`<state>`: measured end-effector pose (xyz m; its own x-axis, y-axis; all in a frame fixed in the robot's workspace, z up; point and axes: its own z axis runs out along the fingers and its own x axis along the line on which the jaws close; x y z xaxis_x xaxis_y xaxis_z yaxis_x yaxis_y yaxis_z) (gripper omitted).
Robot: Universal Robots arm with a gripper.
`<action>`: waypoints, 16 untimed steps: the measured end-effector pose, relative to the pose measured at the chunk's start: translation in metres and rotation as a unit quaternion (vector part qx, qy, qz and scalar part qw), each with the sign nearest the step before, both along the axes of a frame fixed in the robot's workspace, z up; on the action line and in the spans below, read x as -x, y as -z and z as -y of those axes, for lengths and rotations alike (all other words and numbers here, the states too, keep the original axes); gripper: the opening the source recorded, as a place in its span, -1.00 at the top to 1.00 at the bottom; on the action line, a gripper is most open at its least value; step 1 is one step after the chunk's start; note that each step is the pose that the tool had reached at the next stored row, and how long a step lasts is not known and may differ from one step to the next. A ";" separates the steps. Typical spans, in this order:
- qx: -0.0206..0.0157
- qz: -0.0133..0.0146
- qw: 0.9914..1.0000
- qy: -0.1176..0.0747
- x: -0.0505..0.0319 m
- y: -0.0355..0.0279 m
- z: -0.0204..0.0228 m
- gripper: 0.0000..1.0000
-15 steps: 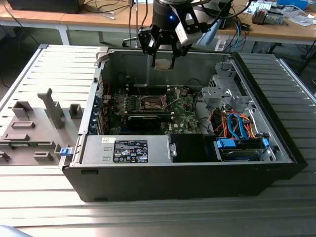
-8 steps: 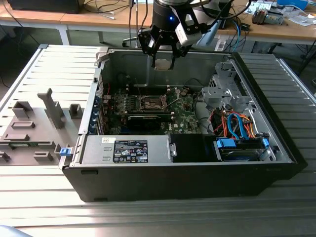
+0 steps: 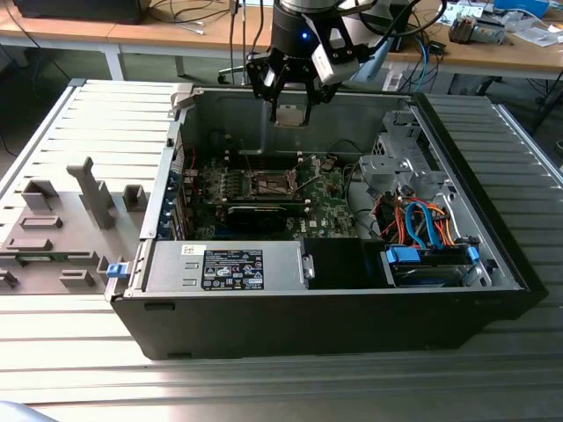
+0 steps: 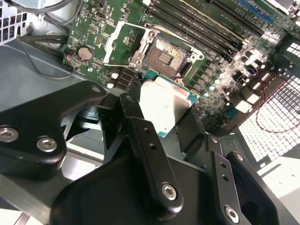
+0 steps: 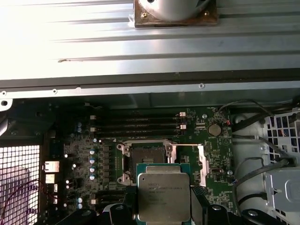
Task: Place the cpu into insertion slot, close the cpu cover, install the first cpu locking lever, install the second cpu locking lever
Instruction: 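Place the cpu into insertion slot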
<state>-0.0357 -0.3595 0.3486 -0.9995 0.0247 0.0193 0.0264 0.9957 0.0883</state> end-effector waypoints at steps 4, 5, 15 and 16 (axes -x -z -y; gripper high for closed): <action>0.000 0.000 1.000 0.000 0.0000 0.0012 0.0000 -0.08; 0.000 0.000 1.000 0.000 0.0000 0.0014 0.0000 -0.08; 0.000 0.000 1.000 0.000 0.0000 0.0042 0.0000 -0.08; 0.000 0.000 1.000 0.000 0.0000 0.0044 0.0000 -0.08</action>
